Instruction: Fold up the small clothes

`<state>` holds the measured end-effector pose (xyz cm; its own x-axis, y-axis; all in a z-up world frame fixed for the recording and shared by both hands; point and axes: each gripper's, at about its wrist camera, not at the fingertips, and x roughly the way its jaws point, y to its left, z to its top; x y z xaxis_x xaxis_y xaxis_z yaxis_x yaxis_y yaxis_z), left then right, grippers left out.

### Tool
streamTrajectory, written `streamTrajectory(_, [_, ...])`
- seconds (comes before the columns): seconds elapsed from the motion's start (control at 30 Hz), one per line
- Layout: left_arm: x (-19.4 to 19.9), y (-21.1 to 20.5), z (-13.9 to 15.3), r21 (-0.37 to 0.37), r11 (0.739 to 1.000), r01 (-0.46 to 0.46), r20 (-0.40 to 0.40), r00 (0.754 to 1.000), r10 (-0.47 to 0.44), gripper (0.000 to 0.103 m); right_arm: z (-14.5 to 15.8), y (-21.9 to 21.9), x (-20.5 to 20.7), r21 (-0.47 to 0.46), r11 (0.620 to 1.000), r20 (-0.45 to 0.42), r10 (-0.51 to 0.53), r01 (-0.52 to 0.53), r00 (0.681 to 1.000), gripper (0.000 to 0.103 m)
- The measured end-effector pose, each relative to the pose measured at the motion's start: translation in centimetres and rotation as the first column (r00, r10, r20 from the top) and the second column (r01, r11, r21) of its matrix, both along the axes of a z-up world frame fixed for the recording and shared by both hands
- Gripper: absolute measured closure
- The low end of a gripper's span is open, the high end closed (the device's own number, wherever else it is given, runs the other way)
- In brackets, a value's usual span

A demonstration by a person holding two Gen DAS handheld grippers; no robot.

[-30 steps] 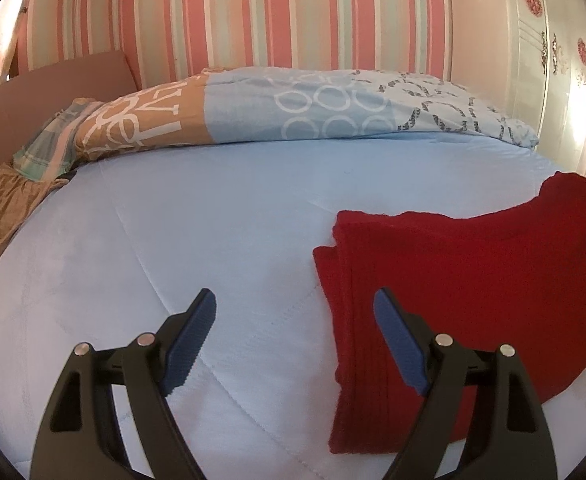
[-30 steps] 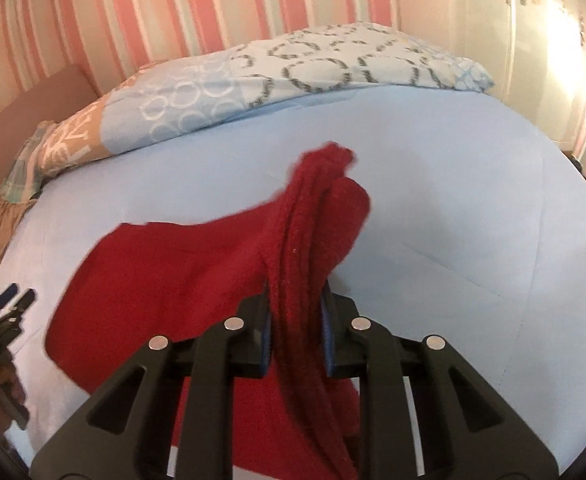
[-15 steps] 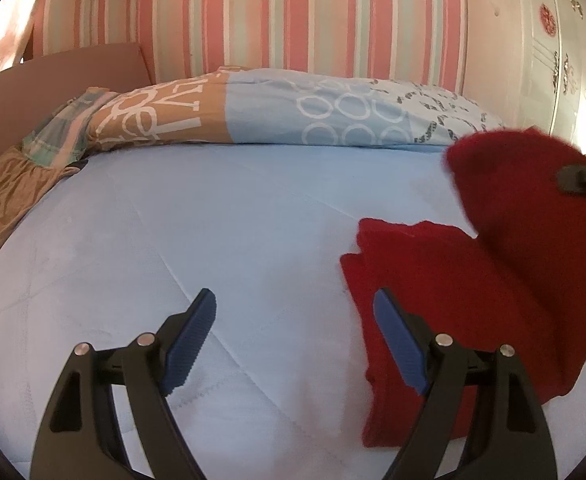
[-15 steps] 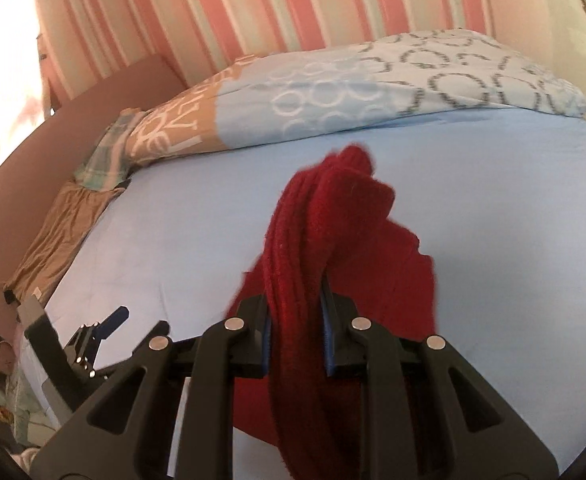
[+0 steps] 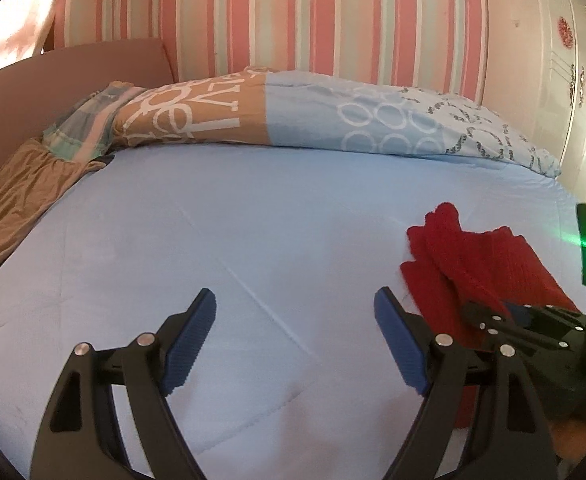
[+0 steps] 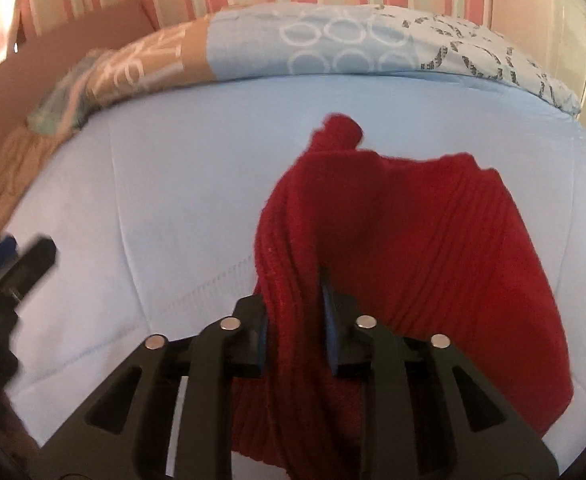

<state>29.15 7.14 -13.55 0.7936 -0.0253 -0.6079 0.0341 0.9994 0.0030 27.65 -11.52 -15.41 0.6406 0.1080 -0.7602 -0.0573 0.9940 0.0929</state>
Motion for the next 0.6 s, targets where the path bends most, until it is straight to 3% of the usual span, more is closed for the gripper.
streamTrajectory(0.03, [-0.1, 0.2, 0.0, 0.001, 1.0, 0.001, 0.0, 1.0, -0.001, 0.021, 0.4, -0.1, -0.2, 0.013, 1.0, 0.002, 0.018, -0.018, 1.0, 0.052])
streamTrajectory(0.1, [-0.1, 0.3, 0.0, 0.0, 1.0, -0.001, 0.001, 1.0, 0.001, 0.021, 1.6, -0.5, -0.9, 0.045, 0.999, 0.02, 0.03, -0.031, 0.999, 0.034])
streamTrajectory(0.2, [-0.1, -0.3, 0.0, -0.039, 0.999, -0.01, -0.012, 1.0, 0.009, 0.021, 4.4, -1.8, -2.3, 0.066, 0.997, 0.069, 0.032, -0.036, 0.997, 0.034])
streamTrajectory(0.37, [-0.1, -3.3, 0.9, -0.07, 0.997, 0.044, -0.007, 0.999, -0.045, 0.021, 9.5, -6.9, -5.2, 0.061, 0.998, 0.194, -0.02, 0.008, 0.981, 0.019])
streamTrajectory(0.47, [0.3, -5.9, 1.3, -0.118, 0.988, 0.099, -0.031, 0.994, -0.103, 0.021, 10.2, -10.8, -5.7, 0.031, 0.998, 0.215, -0.063, 0.058, 0.975, 0.019])
streamTrajectory(0.6, [0.4, -9.5, 1.9, -0.16, 0.974, 0.16, -0.049, 0.984, -0.169, 0.021, 9.0, -15.7, -6.2, 0.032, 0.994, 0.178, -0.107, 0.103, 0.978, 0.019])
